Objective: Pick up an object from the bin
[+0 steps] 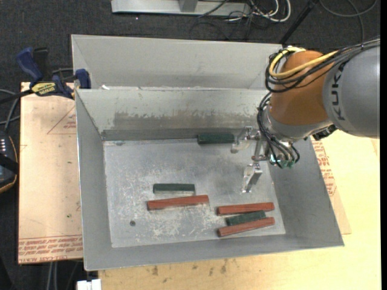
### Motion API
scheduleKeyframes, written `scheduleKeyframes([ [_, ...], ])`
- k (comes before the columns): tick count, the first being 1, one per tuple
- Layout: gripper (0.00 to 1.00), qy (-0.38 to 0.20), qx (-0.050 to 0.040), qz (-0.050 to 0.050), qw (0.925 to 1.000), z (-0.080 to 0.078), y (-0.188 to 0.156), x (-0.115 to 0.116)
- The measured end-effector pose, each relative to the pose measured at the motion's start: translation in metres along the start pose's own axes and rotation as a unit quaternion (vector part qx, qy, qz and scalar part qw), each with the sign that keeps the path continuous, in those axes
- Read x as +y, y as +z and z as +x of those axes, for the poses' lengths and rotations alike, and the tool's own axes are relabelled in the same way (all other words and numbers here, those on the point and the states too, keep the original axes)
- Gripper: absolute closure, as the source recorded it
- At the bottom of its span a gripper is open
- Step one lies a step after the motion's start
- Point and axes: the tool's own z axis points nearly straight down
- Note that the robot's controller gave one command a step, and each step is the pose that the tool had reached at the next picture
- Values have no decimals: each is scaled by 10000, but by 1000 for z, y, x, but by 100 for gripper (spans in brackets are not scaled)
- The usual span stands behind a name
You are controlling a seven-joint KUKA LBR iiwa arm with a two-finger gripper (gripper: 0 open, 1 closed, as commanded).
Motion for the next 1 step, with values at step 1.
scheduleKeyframes([
  [1, 0, -5, -36, 3, 10000, -2, -4, 0],
])
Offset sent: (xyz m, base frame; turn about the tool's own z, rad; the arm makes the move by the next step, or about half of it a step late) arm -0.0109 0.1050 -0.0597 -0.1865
